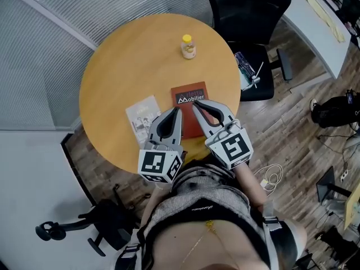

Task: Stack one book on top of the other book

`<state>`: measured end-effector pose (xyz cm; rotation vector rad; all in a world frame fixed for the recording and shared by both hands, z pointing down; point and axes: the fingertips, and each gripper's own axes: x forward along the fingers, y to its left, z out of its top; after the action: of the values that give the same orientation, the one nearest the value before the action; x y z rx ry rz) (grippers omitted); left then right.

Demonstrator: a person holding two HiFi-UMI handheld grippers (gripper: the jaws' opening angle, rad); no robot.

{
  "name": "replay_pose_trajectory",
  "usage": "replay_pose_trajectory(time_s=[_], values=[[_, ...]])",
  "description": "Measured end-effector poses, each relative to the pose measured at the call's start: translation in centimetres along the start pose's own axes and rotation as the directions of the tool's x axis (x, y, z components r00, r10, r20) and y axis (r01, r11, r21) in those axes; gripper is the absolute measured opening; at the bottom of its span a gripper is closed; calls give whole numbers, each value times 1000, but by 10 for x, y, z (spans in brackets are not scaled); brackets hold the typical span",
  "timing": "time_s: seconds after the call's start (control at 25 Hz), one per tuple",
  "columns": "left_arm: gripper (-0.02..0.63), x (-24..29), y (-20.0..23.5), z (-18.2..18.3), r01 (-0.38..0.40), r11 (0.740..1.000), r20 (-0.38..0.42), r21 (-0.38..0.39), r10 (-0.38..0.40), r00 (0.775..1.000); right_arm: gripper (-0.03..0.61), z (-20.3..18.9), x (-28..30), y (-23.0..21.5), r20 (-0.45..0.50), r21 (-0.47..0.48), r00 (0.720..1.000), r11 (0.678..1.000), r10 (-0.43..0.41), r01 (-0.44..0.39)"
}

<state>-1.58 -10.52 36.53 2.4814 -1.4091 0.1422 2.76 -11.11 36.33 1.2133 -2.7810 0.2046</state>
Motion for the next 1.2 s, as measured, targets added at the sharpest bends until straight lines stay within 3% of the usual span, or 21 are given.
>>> replay_pose_trajectory(time_s=[0.64,1.2], values=[[21,1,6,-18,30,1000,-42,-7,-30,999,26,-12,0,4,-31,-31,999,999,-38,37],[21,6,22,-61,12,999,-108,-46,-17,994,26,-58,-3,-9,-140,-28,983,993,-118,116]])
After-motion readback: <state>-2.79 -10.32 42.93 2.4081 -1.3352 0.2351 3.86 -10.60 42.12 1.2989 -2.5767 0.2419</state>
